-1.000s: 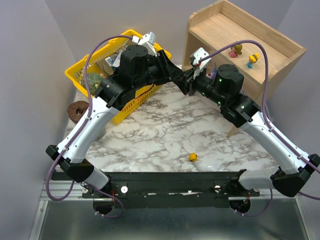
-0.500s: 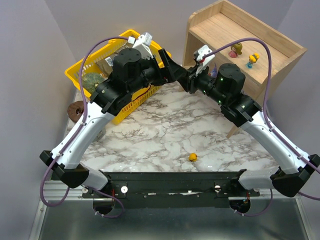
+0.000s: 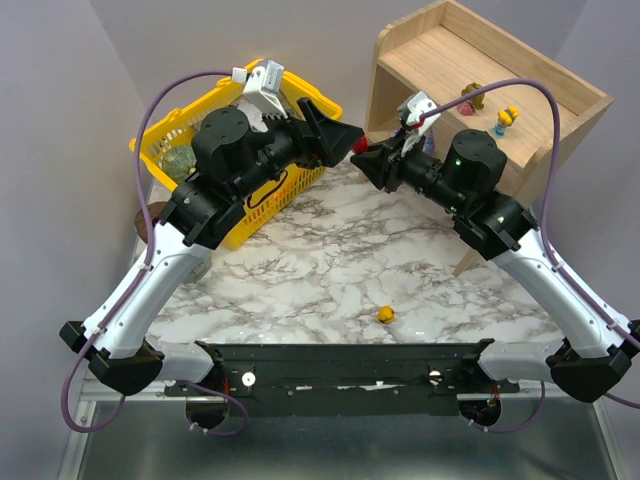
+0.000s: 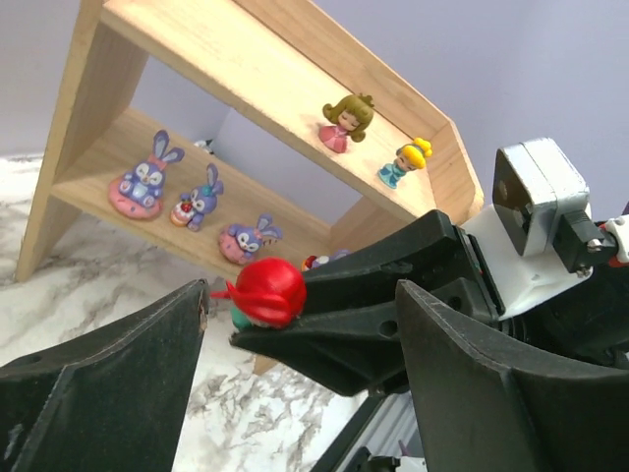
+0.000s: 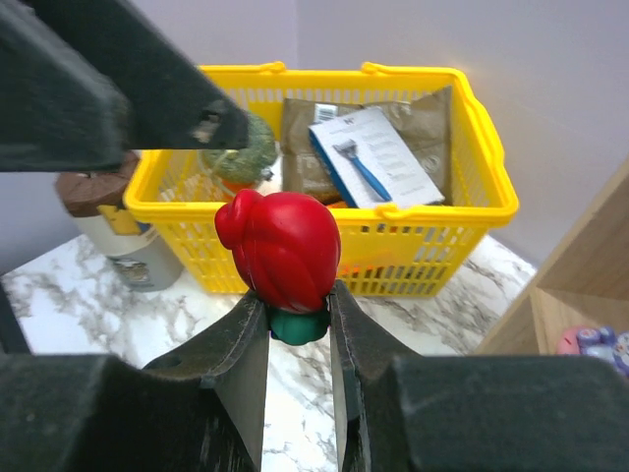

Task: Place and organize the plastic toys onto the shelf

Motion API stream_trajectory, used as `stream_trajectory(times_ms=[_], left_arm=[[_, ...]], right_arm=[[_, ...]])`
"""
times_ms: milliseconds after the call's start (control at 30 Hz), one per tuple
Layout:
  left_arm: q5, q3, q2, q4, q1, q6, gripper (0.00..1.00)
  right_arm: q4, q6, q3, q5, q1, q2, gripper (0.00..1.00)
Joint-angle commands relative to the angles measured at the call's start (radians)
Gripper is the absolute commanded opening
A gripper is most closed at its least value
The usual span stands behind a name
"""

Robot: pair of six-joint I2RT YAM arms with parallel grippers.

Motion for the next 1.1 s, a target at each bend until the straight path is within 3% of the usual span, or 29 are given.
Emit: stream_trajectory(times_ms=[0,200,567,800,867,900,1000,1033,1067], left_arm=[[0.152,-0.006,-0.016,0.086,0.002,0.099,0.84],[0.206,-0.015,-0.033,0.068,0.004,0.188,0.76],[0.266,-0.069,-0.052,0.126,0.002,0.162,0.56],[0.249,-0.067,-0.048,0.132,0.004,0.159,0.25],[0.237,-0.067,-0.050,0.129,0.004,0.162,0.21],[0.223,-0.066,-0.052,0.127,0.004,0.162,0.14],[0.200,-0.048,-0.045,0.104,0.002,0.165,0.05],[0.183,-0.041,-0.042,0.089,0.004,0.165,0.04],[0.175,-0.028,-0.041,0.081,0.002,0.165,0.02]], right_arm=[[-0.011,0.033,0.038,-0.141,-0.005,-0.049,0.01],[-0.023,0.065,0.066,-0.209,-0.005,-0.055,0.01],[-0.031,0.085,0.090,-0.215,-0.005,-0.060,0.01],[-0.043,0.093,0.102,-0.238,-0.005,-0.049,0.01],[-0.054,0.091,0.112,-0.232,-0.005,-0.046,0.04],[-0.066,0.085,0.116,-0.230,-0.005,-0.043,0.07],[-0.081,0.077,0.127,-0.212,-0.005,-0.035,0.26],[-0.084,0.071,0.130,-0.204,-0.005,-0.032,0.40],[-0.087,0.070,0.139,-0.189,-0.005,-0.029,0.45]])
